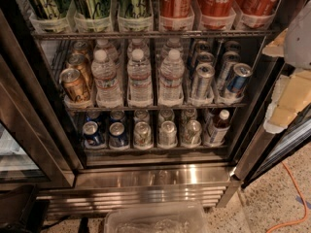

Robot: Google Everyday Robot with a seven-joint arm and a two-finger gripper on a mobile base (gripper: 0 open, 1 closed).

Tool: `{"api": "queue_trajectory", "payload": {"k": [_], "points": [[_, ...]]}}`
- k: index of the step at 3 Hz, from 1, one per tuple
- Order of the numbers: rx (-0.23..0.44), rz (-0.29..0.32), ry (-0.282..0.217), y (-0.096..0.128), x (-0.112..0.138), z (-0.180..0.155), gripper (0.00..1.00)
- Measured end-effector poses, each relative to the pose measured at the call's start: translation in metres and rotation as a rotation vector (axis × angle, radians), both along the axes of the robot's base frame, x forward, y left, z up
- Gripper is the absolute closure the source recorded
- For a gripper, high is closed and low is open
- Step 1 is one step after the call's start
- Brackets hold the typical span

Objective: Pick pepsi can from bottom shelf of fridge

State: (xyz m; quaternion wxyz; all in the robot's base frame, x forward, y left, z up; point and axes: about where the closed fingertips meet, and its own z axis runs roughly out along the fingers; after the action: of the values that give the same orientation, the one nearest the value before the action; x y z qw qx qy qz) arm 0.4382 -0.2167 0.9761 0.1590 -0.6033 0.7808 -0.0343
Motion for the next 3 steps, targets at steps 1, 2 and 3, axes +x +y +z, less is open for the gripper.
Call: {"api": "queue_trajectory", "payload": {"k": [1, 2, 3], "points": [[0.021, 0.01, -0.01, 0.003, -0.003, -0.005, 0.0], [0.062, 0.021, 0.01, 0.008, -0.016, -0.049, 0.0], [0.125, 0.082, 0.023, 0.033, -0.032, -0.108, 0.0]]}}
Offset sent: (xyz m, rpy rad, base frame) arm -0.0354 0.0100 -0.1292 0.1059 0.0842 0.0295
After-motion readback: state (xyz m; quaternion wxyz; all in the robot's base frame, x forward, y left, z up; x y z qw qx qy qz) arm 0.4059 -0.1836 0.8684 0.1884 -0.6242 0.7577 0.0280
